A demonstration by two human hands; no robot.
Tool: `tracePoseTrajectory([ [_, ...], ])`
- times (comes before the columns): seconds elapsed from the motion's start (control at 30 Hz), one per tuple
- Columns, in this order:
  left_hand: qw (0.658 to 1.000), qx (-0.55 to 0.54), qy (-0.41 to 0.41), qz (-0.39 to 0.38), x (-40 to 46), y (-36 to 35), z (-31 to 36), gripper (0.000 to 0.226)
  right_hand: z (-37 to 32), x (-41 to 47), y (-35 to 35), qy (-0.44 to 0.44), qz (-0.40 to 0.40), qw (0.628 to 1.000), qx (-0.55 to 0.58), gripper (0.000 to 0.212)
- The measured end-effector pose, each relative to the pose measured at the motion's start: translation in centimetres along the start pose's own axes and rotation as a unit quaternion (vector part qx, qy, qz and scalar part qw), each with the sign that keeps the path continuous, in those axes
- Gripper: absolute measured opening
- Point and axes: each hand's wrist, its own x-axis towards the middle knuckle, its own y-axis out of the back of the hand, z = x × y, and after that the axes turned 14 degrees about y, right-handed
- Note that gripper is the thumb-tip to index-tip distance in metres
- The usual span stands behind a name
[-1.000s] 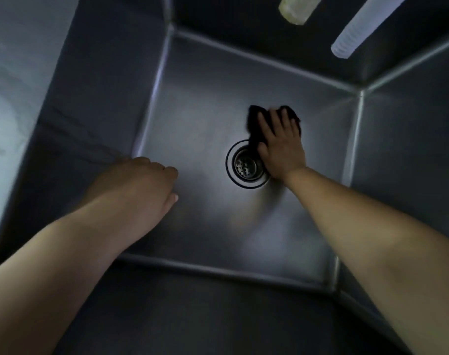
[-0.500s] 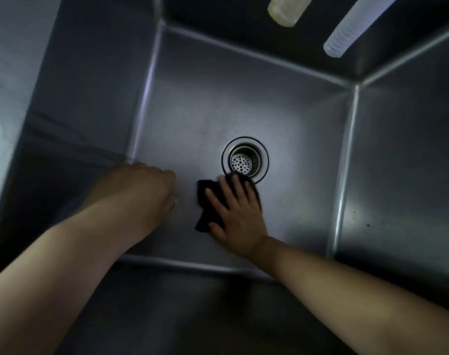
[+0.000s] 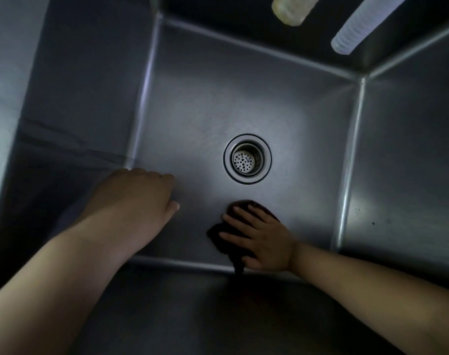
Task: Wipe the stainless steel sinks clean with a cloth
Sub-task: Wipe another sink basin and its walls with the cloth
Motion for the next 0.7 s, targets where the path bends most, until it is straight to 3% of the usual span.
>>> tracePoseTrajectory([
  [0.17, 1.0, 0.006, 0.004, -0.002, 0.0, 0.2, 0.1, 0.036, 2.5, 8.2, 1.3, -0.053, 0.041, 0.998, -0.013, 0.067],
  [0.37, 1.0, 0.008, 0.022, -0.014, -0.2, 0.4, -0.2, 0.037, 10.4, 14.7, 5.0, -0.214, 0.054, 0.975, -0.037, 0.072],
  [0.57, 0.999, 0.027, 0.015, -0.013, -0.3, 0.3, -0.2, 0.041, 17.3, 9.5, 6.8, -0.362, 0.071, 0.929, -0.021, 0.069],
  [0.7, 1.0, 0.023, 0.006, -0.02, -0.3, 0.4, 0.0, 0.04, 14.6, 3.2, 5.5, -0.406, 0.066, 0.911, -0.026, 0.072],
])
